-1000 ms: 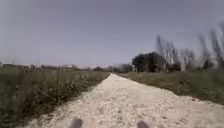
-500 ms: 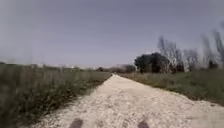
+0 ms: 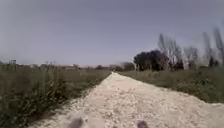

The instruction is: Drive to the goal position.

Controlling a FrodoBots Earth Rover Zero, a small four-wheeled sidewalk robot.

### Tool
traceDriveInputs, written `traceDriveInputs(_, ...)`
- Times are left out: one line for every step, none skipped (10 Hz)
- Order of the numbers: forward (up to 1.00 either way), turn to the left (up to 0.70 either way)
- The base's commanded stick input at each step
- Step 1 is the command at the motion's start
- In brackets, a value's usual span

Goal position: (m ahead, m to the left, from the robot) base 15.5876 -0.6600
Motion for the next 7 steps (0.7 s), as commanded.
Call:
traceDriveInputs(0.66, 0.00)
traceDriveInputs(0.66, 0.00)
traceDriveInputs(0.66, 0.00)
traceDriveInputs(0.67, 0.00)
traceDriveInputs(0.69, 0.00)
traceDriveInputs(0.70, 0.00)
traceDriveInputs(0.70, -0.04)
